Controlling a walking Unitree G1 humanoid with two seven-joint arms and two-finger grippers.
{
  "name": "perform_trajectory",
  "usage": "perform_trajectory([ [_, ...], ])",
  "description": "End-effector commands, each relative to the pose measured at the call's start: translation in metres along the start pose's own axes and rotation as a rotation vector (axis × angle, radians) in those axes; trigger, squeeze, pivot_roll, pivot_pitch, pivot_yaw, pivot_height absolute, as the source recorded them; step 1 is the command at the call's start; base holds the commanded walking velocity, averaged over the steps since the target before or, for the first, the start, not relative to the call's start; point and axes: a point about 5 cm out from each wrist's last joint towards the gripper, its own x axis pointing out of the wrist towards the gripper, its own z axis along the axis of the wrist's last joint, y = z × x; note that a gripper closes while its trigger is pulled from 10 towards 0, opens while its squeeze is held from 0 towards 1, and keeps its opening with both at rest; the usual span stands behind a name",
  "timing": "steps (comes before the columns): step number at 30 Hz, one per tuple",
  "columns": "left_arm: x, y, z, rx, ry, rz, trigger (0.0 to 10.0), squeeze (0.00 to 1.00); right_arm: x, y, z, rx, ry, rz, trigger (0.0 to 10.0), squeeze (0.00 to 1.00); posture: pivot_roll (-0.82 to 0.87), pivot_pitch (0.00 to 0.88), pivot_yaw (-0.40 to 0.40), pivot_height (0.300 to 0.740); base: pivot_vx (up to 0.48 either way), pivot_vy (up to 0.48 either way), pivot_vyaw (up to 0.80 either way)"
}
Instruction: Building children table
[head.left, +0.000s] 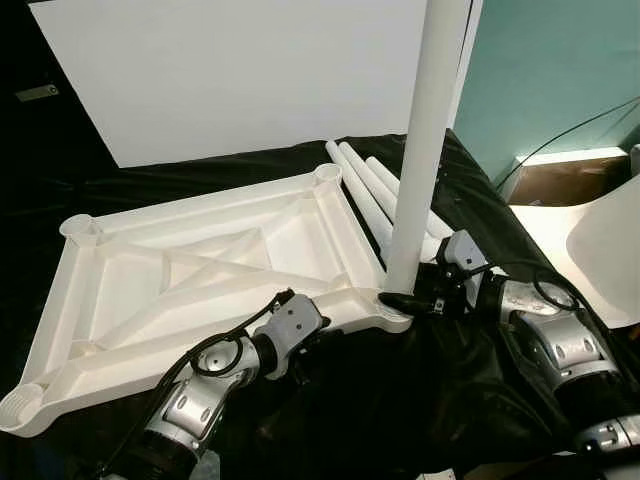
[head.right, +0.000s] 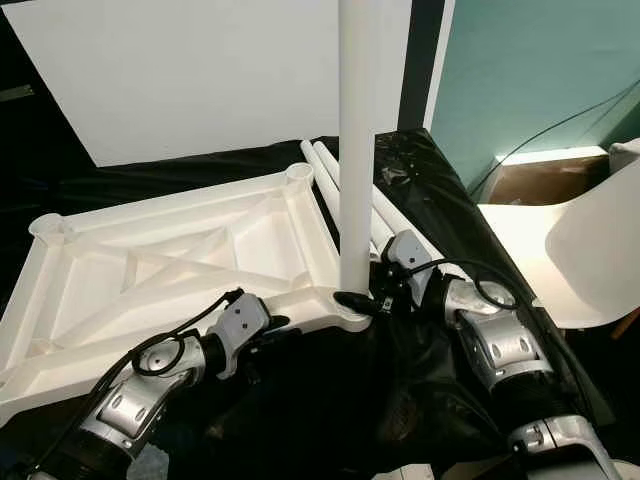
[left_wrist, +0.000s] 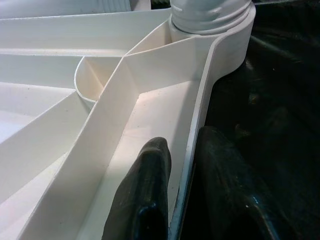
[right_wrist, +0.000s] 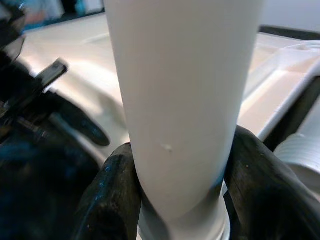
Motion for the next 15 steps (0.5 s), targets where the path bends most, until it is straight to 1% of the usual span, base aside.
perform_trajectory([
  [1,0.002,-0.02,-0.022,-0.051,0.094,-0.128,10.0,0.0,0.006,0.008,-0.012,0.046,0.012,-0.104,0.0,0.0,-0.01,0.0,0.05,0.74,0.0,0.0,0.0],
  [2,0.002,-0.02,-0.022,-0.051,0.095,-0.13,10.0,0.0,0.009,0.009,-0.013,0.087,-0.035,-0.23,0.0,0.0,0.0,0.0,0.051,0.74,0.0,0.0,0.0],
  [3,0.002,-0.02,-0.022,-0.051,0.095,-0.13,10.0,0.0,0.009,0.009,-0.013,0.087,-0.035,-0.23,0.0,0.0,0.0,0.0,0.051,0.74,0.0,0.0,0.0],
  [4,0.002,-0.02,-0.022,-0.051,0.096,-0.131,10.0,0.0,0.011,0.014,-0.015,0.102,-0.064,-0.334,0.0,0.0,0.0,0.0,0.052,0.74,0.0,0.0,0.0],
  [5,0.002,-0.02,-0.022,-0.051,0.097,-0.131,10.0,0.0,0.012,0.02,-0.017,0.127,-0.081,-0.403,0.0,0.0,0.0,0.0,0.052,0.74,0.0,0.0,0.0],
  [6,0.002,-0.02,-0.022,-0.051,0.097,-0.131,10.0,0.0,0.012,0.02,-0.017,0.127,-0.081,-0.403,0.0,0.0,0.0,0.0,0.052,0.74,0.0,0.0,0.0],
  [8,0.002,-0.02,-0.022,-0.049,0.099,-0.132,10.0,0.0,0.012,0.029,-0.02,0.144,-0.101,-0.482,0.0,0.0,0.0,0.0,0.051,0.74,0.0,0.0,0.0],
  [9,0.002,-0.02,-0.022,-0.049,0.099,-0.132,10.0,0.0,0.012,0.029,-0.02,0.144,-0.101,-0.482,0.0,0.0,0.0,0.0,0.051,0.74,0.0,0.0,0.0],
  [11,0.002,-0.019,-0.022,-0.047,0.101,-0.131,10.0,0.0,0.008,0.025,-0.019,0.135,-0.113,-0.655,0.0,0.0,0.0,0.0,0.044,0.74,0.0,0.0,0.0],
  [12,0.002,-0.019,-0.022,-0.047,0.101,-0.131,10.0,0.0,0.008,0.025,-0.019,0.135,-0.113,-0.655,0.0,0.0,0.0,0.0,0.044,0.74,0.0,0.0,0.0],
  [13,0.002,-0.019,-0.022,-0.046,0.102,-0.13,10.0,0.0,0.007,0.023,-0.019,0.135,-0.111,-0.72,0.0,0.0,0.0,0.0,0.044,0.74,0.0,0.0,0.0],
  [14,0.002,-0.019,-0.022,-0.047,0.1,-0.129,10.0,0.0,0.008,0.022,-0.021,0.149,-0.101,-0.747,0.0,0.0,0.0,0.0,0.042,0.74,0.0,0.0,0.0],
  [15,0.002,-0.019,-0.022,-0.047,0.1,-0.129,10.0,0.0,0.008,0.022,-0.021,0.149,-0.101,-0.747,0.0,0.0,0.0,0.0,0.042,0.74,0.0,0.0,0.0],
])
